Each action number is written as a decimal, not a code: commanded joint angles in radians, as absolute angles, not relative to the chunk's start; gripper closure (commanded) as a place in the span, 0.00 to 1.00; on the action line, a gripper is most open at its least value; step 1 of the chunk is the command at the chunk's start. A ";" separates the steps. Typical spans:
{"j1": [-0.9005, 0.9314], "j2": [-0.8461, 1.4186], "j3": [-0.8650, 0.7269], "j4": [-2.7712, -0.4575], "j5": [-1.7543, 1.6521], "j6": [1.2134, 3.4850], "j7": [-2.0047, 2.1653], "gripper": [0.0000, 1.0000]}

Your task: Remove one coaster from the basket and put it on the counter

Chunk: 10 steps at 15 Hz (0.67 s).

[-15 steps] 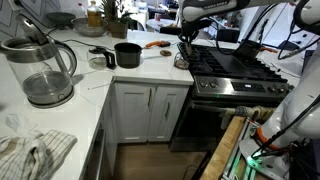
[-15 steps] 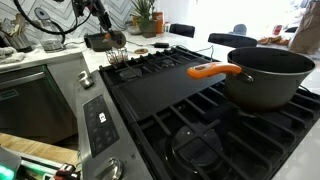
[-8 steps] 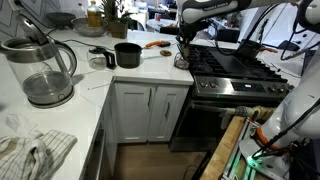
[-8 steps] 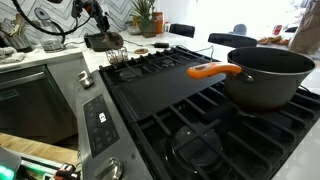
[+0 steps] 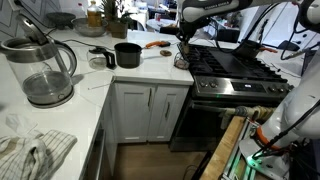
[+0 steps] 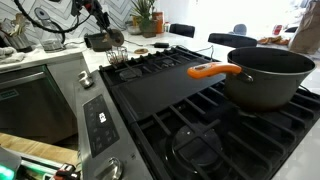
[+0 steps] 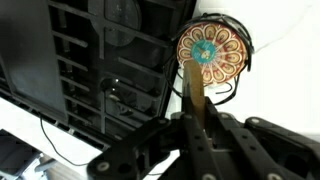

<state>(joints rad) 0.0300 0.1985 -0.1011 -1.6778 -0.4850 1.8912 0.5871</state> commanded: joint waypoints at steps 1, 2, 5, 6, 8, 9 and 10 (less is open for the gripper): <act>0.056 0.198 -0.093 -1.615 -0.619 1.855 0.535 0.97; 0.061 0.220 -0.090 -1.583 -0.661 1.857 0.503 0.97; 0.067 0.271 -0.079 -1.520 -0.762 1.882 0.424 0.97; 0.068 0.296 -0.076 -1.497 -0.791 1.892 0.393 0.97; 0.065 0.339 -0.072 -1.467 -0.832 1.911 0.343 0.97; 0.063 0.355 -0.071 -1.460 -0.846 1.926 0.323 0.97; 0.059 0.374 -0.071 -1.454 -0.852 1.944 0.302 0.97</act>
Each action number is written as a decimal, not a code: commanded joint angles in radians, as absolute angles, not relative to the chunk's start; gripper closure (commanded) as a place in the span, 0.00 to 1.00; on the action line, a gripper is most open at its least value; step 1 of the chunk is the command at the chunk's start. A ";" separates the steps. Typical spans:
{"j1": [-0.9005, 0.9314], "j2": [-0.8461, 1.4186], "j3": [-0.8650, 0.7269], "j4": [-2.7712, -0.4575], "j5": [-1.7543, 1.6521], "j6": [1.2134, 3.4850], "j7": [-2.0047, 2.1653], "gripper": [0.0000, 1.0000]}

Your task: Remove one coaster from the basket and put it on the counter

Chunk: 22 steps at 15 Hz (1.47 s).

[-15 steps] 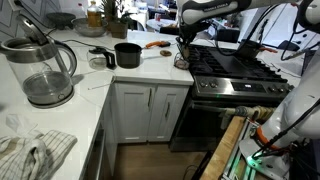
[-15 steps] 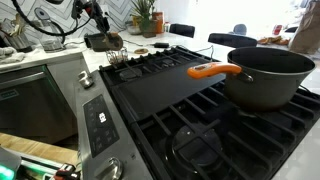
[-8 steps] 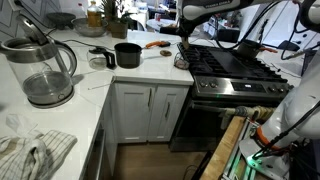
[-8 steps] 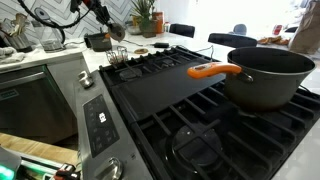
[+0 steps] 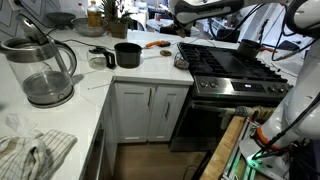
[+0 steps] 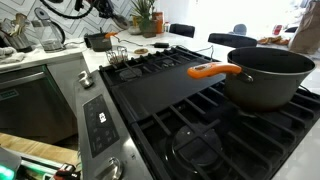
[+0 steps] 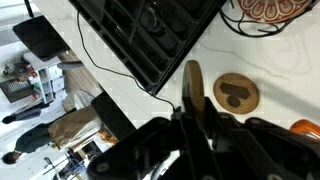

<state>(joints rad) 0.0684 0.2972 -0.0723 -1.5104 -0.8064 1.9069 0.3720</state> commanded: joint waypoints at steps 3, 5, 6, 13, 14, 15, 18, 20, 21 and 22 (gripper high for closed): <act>0.049 0.413 -0.066 -1.454 -0.858 2.034 0.236 0.97; 0.052 0.426 -0.063 -1.462 -0.865 2.092 0.179 0.97; 0.056 0.425 -0.063 -1.473 -0.870 2.114 0.151 0.97; 0.068 0.412 -0.065 -1.488 -0.854 2.116 0.149 0.86; 0.070 0.415 -0.058 -1.486 -0.852 2.115 0.129 0.97; 0.080 0.411 -0.057 -1.497 -0.865 2.103 0.125 0.97; 0.099 0.392 -0.054 -1.541 -0.891 2.098 0.117 0.97; 0.112 0.378 -0.056 -1.569 -0.911 2.080 0.117 0.97; 0.119 0.374 -0.059 -1.580 -0.929 2.060 0.126 0.97; 0.121 0.366 -0.057 -1.594 -0.938 2.045 0.125 0.97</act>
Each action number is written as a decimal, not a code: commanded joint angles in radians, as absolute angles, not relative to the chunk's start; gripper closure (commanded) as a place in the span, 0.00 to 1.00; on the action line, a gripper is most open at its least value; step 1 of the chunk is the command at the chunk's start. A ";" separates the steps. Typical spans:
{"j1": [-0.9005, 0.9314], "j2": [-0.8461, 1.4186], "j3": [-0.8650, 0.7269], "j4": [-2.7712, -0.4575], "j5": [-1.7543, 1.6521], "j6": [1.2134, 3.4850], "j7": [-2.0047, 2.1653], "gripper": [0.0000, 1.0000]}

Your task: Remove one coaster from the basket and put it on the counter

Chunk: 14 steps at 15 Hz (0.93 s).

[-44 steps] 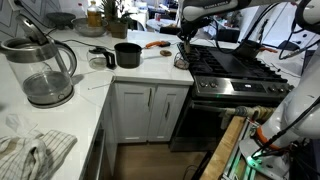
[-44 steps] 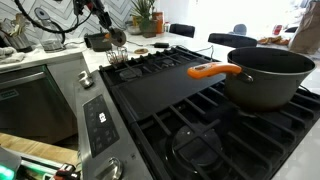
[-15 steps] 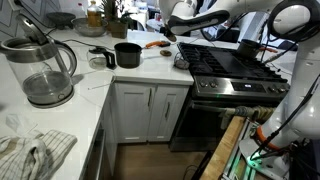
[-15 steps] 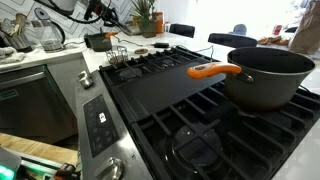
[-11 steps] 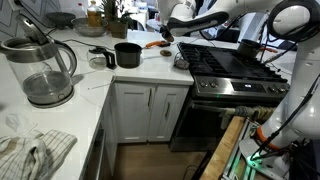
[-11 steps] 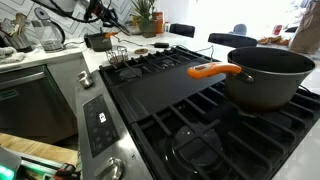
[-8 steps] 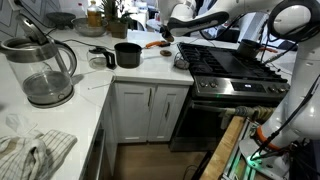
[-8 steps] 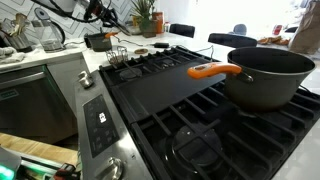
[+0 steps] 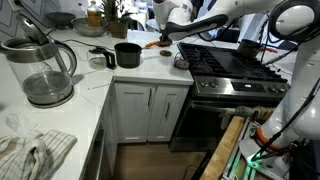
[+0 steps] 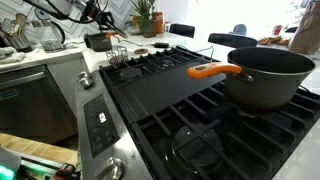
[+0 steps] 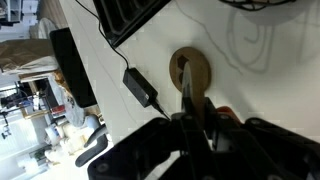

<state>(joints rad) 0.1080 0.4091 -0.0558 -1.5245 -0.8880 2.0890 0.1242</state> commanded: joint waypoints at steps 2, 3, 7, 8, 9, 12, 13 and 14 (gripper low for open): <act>0.122 0.360 -0.052 -1.612 -0.952 2.019 0.128 0.97; 0.122 0.359 -0.052 -1.618 -0.960 2.002 0.128 0.97; 0.114 0.364 -0.042 -1.632 -0.967 1.974 0.115 0.97; 0.113 0.368 -0.041 -1.631 -0.963 1.965 0.111 0.97; 0.111 0.372 -0.041 -1.632 -0.963 1.959 0.113 0.97; 0.108 0.393 -0.042 -1.621 -0.974 1.962 0.115 0.97; 0.108 0.401 -0.041 -1.615 -0.976 1.970 0.117 0.97; 0.110 0.411 -0.042 -1.607 -0.982 1.967 0.116 0.97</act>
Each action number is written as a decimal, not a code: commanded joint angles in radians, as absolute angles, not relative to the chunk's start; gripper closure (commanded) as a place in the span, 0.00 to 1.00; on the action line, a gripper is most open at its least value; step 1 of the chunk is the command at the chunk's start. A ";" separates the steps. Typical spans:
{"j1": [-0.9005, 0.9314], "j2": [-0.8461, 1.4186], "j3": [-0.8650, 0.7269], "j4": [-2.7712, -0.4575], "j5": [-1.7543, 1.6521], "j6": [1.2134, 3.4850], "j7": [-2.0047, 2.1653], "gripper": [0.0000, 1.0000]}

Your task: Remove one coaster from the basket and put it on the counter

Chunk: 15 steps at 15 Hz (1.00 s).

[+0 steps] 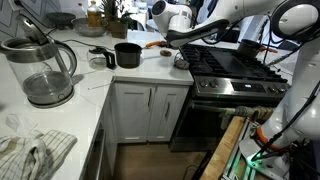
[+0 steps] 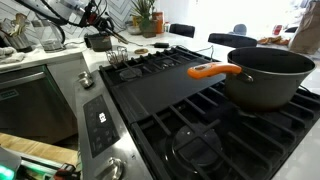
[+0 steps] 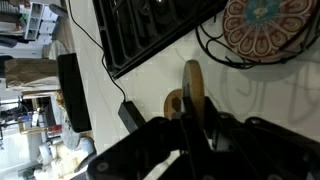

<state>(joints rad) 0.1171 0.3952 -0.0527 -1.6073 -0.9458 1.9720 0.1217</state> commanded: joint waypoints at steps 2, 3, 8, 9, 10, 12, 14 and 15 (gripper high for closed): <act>0.113 0.424 -0.041 -1.603 -0.997 1.969 0.114 0.97; 0.116 0.431 -0.042 -1.601 -1.010 1.964 0.118 0.97; 0.125 0.459 -0.034 -1.611 -1.087 1.989 0.152 0.97; 0.128 0.463 -0.033 -1.613 -1.108 1.991 0.169 0.97; 0.132 0.466 -0.034 -1.619 -1.139 2.001 0.196 0.97; 0.134 0.472 -0.031 -1.630 -1.181 2.018 0.247 0.97; 0.131 0.483 -0.026 -1.639 -1.208 2.049 0.306 0.97; 0.126 0.490 -0.023 -1.644 -1.218 2.080 0.343 0.97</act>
<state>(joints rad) 0.1341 0.4791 -0.0287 -1.6116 -1.1623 2.0144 0.2439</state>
